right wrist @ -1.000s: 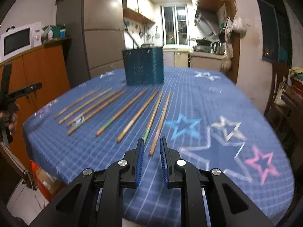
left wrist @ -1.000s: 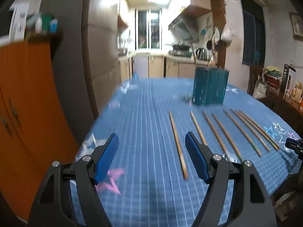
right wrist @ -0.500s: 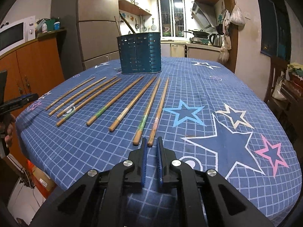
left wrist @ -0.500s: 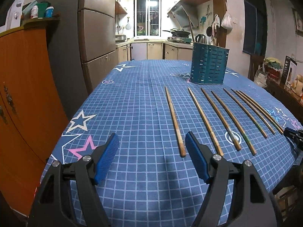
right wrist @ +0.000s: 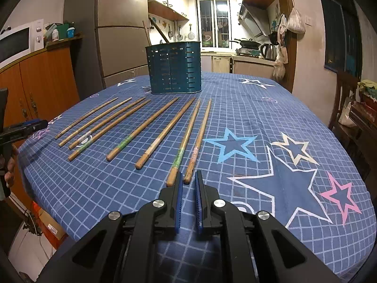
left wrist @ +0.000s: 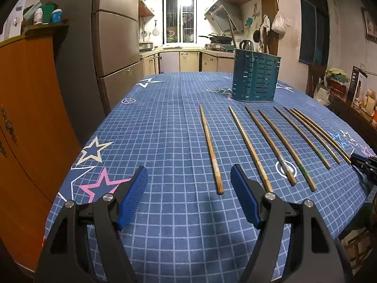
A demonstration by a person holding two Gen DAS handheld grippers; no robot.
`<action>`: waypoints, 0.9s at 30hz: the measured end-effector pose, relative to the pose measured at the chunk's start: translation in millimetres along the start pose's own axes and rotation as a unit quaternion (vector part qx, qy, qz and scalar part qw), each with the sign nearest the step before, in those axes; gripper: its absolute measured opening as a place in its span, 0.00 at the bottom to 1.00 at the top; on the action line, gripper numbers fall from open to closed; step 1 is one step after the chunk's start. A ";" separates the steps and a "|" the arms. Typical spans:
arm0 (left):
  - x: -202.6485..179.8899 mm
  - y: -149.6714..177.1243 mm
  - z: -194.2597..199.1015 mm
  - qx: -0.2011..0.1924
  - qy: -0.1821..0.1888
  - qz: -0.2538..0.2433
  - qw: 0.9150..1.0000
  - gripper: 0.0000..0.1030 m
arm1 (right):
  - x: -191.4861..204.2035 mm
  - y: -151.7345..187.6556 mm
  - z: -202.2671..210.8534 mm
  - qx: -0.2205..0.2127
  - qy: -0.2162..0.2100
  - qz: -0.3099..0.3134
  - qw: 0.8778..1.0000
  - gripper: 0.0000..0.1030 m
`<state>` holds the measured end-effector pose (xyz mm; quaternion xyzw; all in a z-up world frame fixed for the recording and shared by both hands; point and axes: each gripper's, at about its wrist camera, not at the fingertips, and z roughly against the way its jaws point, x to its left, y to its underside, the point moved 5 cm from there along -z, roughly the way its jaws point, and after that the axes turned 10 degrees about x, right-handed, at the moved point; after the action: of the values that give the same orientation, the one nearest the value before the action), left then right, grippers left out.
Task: Organize utensils
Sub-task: 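Bring both open tools back to the remaining chopsticks on the table, then close the left tool on a chopstick while the right tool grasps another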
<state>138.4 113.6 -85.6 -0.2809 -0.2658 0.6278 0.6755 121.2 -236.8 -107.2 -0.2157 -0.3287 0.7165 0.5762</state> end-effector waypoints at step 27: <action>-23.7 19.4 -16.7 0.043 0.020 -0.036 0.998 0.40 | -1.7 -0.7 -7.0 -0.009 0.001 -0.002 1.000 0.10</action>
<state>135.1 90.3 -111.3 -0.2540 -0.2349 0.6083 0.7143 126.9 -236.8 -111.7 -0.2209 -0.3355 0.7121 0.5758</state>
